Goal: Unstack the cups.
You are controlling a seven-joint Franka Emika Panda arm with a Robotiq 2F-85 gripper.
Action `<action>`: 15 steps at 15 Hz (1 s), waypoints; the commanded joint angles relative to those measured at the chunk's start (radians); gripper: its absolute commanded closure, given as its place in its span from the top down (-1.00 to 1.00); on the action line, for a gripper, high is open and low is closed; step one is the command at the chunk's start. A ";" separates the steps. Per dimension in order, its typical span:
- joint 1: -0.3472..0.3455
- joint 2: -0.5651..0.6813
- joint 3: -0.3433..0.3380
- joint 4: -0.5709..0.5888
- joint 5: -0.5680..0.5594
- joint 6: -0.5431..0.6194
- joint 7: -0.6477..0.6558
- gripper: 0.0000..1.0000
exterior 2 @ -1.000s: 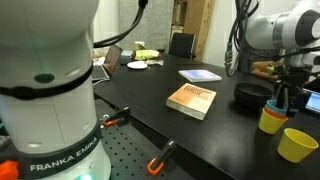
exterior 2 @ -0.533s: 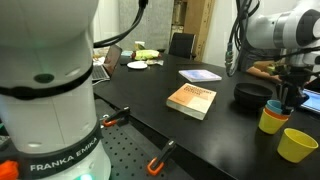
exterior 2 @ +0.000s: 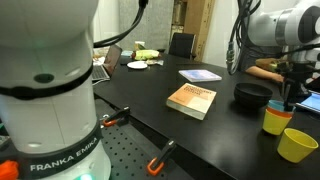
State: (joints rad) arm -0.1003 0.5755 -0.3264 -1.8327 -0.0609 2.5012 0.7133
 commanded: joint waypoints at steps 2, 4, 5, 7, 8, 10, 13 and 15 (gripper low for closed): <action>-0.006 -0.020 0.004 0.023 0.009 -0.014 -0.024 -0.97; 0.001 -0.025 -0.004 0.015 0.002 0.013 -0.011 -0.97; 0.005 -0.021 -0.009 0.010 -0.003 0.036 0.000 -0.97; 0.000 -0.003 -0.006 0.011 0.012 0.061 0.011 -0.97; 0.003 0.006 -0.008 0.011 0.013 0.062 0.023 -0.97; 0.009 0.006 -0.009 0.000 0.015 0.077 0.034 -0.97; 0.033 -0.015 -0.041 -0.007 -0.024 0.085 0.049 -0.97; 0.050 -0.037 -0.066 -0.009 -0.054 0.080 0.054 -0.97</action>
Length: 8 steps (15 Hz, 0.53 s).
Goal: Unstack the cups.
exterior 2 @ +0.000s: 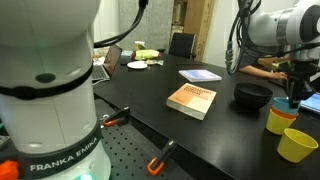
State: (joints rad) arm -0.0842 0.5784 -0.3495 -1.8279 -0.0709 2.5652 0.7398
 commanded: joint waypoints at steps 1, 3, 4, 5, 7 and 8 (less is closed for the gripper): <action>0.043 -0.051 -0.056 -0.015 -0.061 0.015 0.030 -0.97; 0.051 -0.072 -0.070 -0.017 -0.085 0.009 0.030 -0.97; 0.056 -0.087 -0.075 -0.023 -0.095 0.016 0.034 -0.97; 0.065 -0.101 -0.080 -0.031 -0.112 0.021 0.039 -0.97; 0.073 -0.137 -0.071 -0.052 -0.128 0.032 0.034 -0.97; 0.076 -0.160 -0.060 -0.066 -0.129 0.041 0.027 -0.97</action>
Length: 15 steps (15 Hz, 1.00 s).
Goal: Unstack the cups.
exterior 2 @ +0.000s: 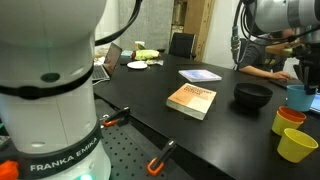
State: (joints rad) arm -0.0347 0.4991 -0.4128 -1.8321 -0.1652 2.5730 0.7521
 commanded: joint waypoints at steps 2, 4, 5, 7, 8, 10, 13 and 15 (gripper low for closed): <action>0.037 -0.111 0.028 -0.086 -0.042 0.053 -0.006 -0.97; 0.044 -0.117 0.062 -0.105 -0.034 0.066 -0.022 -0.97; 0.047 -0.111 0.078 -0.117 -0.030 0.075 -0.024 -0.97; 0.051 -0.100 0.103 -0.141 -0.022 0.076 -0.028 -0.97; 0.054 -0.093 0.110 -0.156 -0.022 0.075 -0.026 -0.97; 0.053 -0.081 0.124 -0.185 -0.016 0.075 -0.033 -0.97; 0.053 -0.061 0.140 -0.220 -0.008 0.073 -0.046 -0.97; 0.056 -0.042 0.147 -0.232 -0.006 0.079 -0.057 -0.97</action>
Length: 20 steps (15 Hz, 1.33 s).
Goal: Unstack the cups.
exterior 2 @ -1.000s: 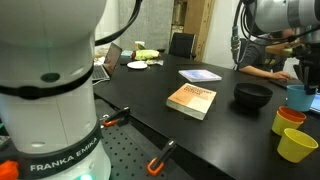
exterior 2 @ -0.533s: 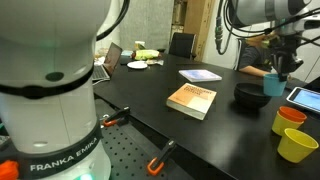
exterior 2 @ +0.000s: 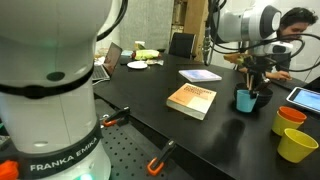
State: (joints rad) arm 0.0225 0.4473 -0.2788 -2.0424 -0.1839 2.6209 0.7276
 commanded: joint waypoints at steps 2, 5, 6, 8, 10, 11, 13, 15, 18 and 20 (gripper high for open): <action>0.000 0.031 0.021 -0.022 0.018 0.033 -0.043 -0.97; 0.002 0.062 0.024 -0.010 0.023 0.029 -0.052 -0.97; 0.001 0.068 0.024 -0.007 0.025 0.027 -0.056 -0.97; -0.001 0.065 0.022 -0.005 0.031 0.027 -0.063 -0.35; -0.001 0.052 0.013 -0.004 0.033 0.007 -0.063 -0.30; -0.005 0.042 0.010 -0.001 0.036 -0.004 -0.066 -0.17; -0.010 0.020 -0.004 0.002 0.034 -0.015 -0.067 0.11; -0.014 -0.001 -0.027 0.007 0.019 -0.016 -0.062 0.43; -0.033 -0.002 -0.064 0.043 0.017 -0.059 -0.047 0.87; -0.045 0.016 -0.091 0.067 0.011 -0.086 -0.023 1.00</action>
State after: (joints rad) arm -0.0055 0.4585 -0.3453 -2.0097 -0.1705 2.5807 0.6883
